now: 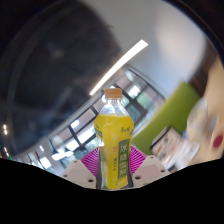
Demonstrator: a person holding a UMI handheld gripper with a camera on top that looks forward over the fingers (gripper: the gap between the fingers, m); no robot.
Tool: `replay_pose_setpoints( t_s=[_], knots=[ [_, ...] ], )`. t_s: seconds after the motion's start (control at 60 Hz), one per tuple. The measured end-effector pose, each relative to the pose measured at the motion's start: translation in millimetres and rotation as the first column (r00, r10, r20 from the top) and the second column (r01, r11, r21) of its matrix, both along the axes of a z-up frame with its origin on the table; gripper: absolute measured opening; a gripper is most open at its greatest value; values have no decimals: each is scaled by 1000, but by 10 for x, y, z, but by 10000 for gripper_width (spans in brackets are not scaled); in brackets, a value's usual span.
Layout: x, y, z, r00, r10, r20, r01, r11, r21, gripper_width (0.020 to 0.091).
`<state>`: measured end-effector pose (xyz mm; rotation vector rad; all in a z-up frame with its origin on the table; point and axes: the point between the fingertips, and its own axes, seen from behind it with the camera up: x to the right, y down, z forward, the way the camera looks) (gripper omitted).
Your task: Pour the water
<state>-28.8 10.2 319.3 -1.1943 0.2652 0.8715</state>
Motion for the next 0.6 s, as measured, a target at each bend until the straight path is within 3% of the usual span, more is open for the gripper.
replay_pose_setpoints(
  t_s=[0.05, 0.067, 0.15, 0.2, 0.267, 0.367, 0.383, 0.45, 0.5, 0.6],
  knots=[
    [364, -148, 256, 974, -136, 183, 119, 988, 101, 354],
    [374, 113, 336, 956, -194, 219, 175, 979, 102, 354],
    [976, 94, 448, 853, -358, 380, 314, 933, 173, 354],
    [1459, 107, 292, 777, -431, 460, 397, 901, 175, 354],
    [2195, 99, -190, 681, -485, 549, 484, 861, 160, 353],
    [2674, 801, -1218, 660, -420, 623, 556, 831, -29, 353],
    [3024, 880, -1211, 645, -410, 644, 549, 836, -18, 353],
    [2940, 1025, -1848, 665, -341, 664, 560, 816, -142, 353],
    [3105, 1170, -2007, 689, -297, 661, 524, 834, -171, 354],
    [2819, 1123, -2157, 713, -269, 648, 500, 842, -201, 354]
  ],
)
